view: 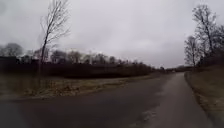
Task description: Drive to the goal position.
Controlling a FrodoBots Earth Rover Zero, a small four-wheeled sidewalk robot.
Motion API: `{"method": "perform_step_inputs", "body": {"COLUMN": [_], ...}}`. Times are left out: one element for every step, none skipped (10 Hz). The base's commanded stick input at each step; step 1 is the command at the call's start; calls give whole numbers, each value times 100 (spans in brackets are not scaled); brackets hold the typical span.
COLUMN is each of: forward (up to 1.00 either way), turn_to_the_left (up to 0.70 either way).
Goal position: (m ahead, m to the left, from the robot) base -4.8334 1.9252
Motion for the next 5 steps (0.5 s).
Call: {"method": "perform_step_inputs", "body": {"forward": [45, 45, 45, 45, 34], "turn_to_the_left": [25, 27, 27, 12, 0]}}
